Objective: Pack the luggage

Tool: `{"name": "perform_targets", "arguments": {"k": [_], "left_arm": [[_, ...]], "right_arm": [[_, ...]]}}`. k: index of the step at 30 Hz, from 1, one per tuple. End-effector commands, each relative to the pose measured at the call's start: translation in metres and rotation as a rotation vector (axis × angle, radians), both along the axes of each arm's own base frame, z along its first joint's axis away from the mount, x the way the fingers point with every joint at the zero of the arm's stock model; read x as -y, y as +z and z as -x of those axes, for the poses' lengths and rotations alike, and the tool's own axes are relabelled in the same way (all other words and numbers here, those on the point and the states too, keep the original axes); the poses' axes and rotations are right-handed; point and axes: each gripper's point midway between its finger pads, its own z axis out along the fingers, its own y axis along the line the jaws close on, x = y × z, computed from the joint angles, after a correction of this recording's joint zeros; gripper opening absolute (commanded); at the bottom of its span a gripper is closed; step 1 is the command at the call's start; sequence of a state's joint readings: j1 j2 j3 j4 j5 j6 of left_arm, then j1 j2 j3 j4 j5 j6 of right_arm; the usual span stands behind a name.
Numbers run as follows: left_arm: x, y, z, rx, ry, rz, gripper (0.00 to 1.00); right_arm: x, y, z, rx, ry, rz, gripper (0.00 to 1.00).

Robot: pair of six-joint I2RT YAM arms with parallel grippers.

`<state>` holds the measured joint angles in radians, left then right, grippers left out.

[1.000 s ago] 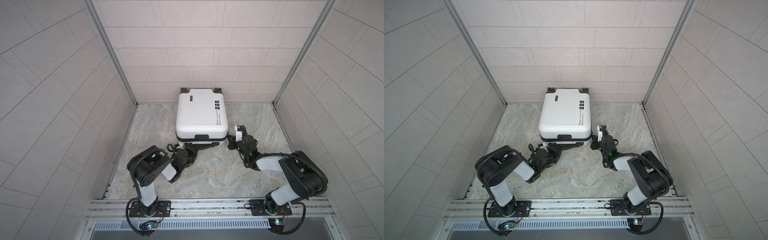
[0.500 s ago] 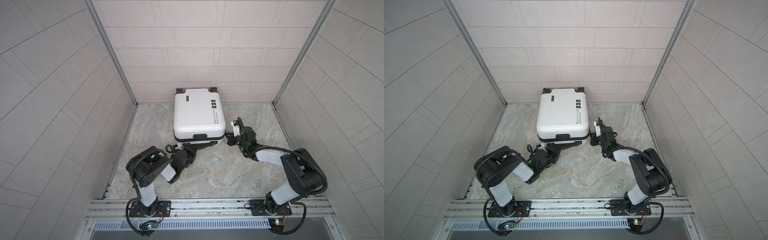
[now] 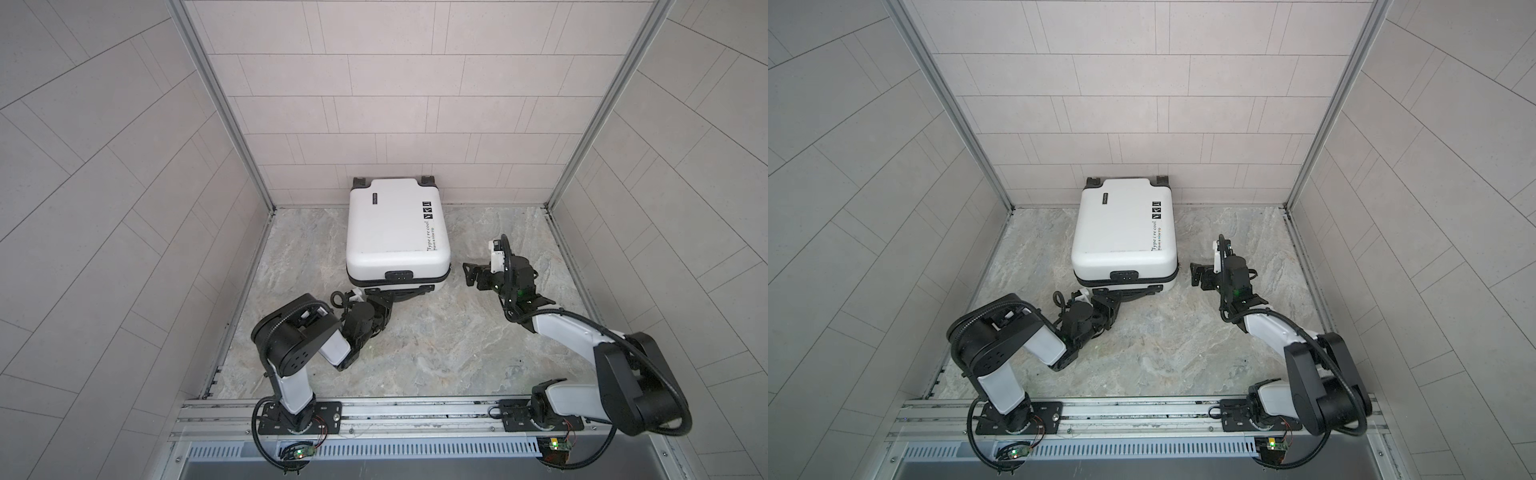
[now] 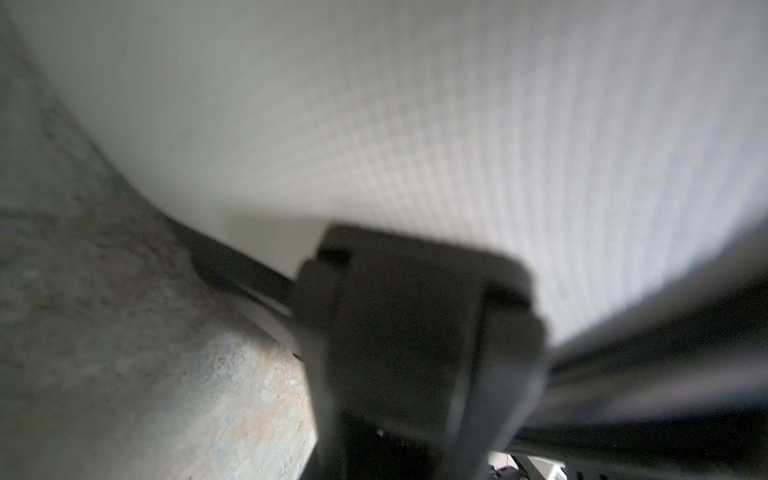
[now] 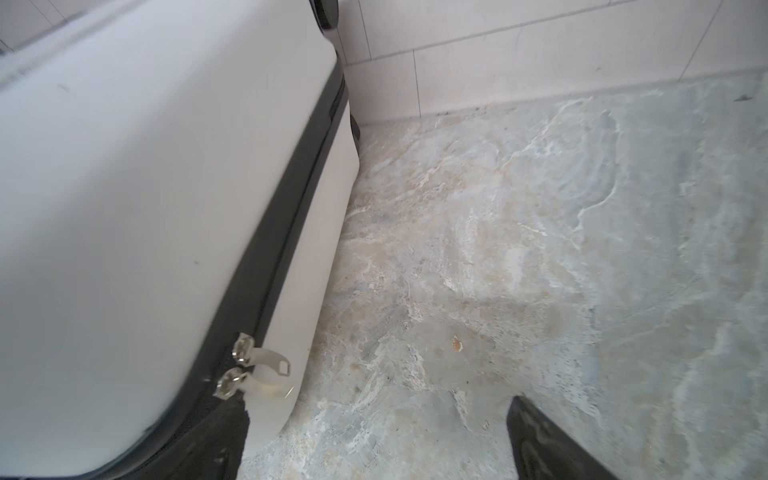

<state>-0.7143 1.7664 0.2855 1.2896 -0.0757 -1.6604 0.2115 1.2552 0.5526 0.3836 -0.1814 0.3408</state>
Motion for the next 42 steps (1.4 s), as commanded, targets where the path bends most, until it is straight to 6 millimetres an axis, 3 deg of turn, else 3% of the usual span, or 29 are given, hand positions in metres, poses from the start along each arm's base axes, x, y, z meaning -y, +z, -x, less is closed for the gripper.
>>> {"name": "perform_targets", "arguments": {"k": [1, 6, 15, 16, 17, 19, 20, 21, 29, 34, 40, 42], "left_arm": [[0.045, 0.020, 0.023, 0.081, -0.181, -0.004, 0.00], [0.071, 0.023, 0.037, 0.083, -0.215, -0.011, 0.00], [0.097, 0.041, 0.061, 0.091, -0.247, -0.069, 0.00], [0.097, 0.041, 0.062, 0.087, -0.247, -0.075, 0.06], [0.097, 0.041, 0.063, 0.079, -0.247, -0.084, 0.19], [0.097, 0.041, 0.066, 0.061, -0.252, -0.104, 0.50], [0.097, 0.042, 0.067, 0.054, -0.256, -0.117, 0.79], [0.097, 0.044, 0.069, 0.050, -0.259, -0.129, 0.97], [0.091, 0.074, 0.094, 0.080, -0.310, -0.285, 1.00], [0.078, 0.128, 0.097, 0.224, -0.354, -0.482, 1.00], [0.046, 0.237, 0.072, 0.574, -0.271, -0.908, 1.00], [0.038, 0.272, 0.063, 0.687, -0.214, -1.046, 1.00]], "right_arm": [[0.012, 0.024, 0.011, 0.035, -0.052, 0.011, 0.99], [0.017, 0.062, 0.027, 0.083, -0.061, 0.014, 1.00], [0.019, 0.090, 0.032, 0.119, -0.066, 0.001, 1.00], [0.019, 0.090, 0.031, 0.118, -0.066, -0.001, 1.00], [0.019, 0.092, 0.030, 0.118, -0.065, -0.001, 1.00], [0.018, 0.096, 0.029, 0.123, -0.062, -0.004, 1.00], [0.018, 0.099, 0.029, 0.128, -0.060, -0.006, 1.00], [0.018, 0.101, 0.029, 0.129, -0.060, -0.005, 1.00], [0.019, 0.129, 0.030, 0.153, -0.052, 0.014, 1.00], [0.030, 0.147, 0.029, 0.156, -0.102, 0.040, 1.00], [0.073, 0.175, 0.026, 0.191, -0.373, 0.025, 1.00], [0.074, 0.179, 0.023, 0.209, -0.386, 0.014, 0.99]]}}
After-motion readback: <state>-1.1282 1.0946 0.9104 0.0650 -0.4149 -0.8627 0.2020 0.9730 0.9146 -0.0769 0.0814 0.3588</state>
